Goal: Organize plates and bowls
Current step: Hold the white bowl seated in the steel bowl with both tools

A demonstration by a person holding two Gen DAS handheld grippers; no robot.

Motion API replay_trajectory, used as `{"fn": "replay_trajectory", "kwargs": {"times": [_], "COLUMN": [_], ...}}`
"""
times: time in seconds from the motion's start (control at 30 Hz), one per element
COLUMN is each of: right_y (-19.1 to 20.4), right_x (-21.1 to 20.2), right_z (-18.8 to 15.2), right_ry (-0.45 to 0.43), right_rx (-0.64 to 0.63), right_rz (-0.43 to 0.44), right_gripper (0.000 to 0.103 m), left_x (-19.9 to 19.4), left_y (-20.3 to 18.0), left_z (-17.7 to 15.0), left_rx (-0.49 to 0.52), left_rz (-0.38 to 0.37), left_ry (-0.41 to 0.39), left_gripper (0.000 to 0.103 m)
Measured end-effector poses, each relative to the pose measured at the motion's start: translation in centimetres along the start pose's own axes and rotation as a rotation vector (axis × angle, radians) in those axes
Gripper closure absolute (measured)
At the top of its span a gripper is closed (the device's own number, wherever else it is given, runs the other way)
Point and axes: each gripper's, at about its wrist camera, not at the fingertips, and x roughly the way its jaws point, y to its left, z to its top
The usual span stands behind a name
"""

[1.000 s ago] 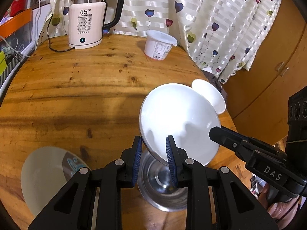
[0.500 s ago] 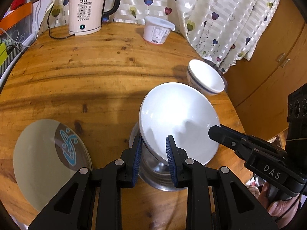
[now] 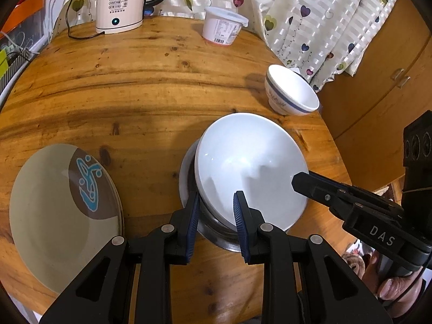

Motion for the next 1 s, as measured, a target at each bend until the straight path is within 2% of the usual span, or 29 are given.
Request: {"fn": "replay_trajectory", "kwargs": {"times": [0.6,1.0], "right_y": [0.0,0.0], "right_x": [0.5,0.1], "right_z": [-0.1,0.2], "right_ry": [0.015,-0.012], "right_rx": [-0.002,-0.011], "right_rz": [-0.008,-0.001], "right_gripper": [0.083,0.083], "left_x": [0.0,-1.0], "left_y": [-0.1,-0.2], "left_z": [-0.3,-0.1], "left_rx": [0.009,0.013], "left_rz": [-0.002,0.002], "left_ry": [0.001,-0.048], "left_gripper": [0.076,0.075]}}
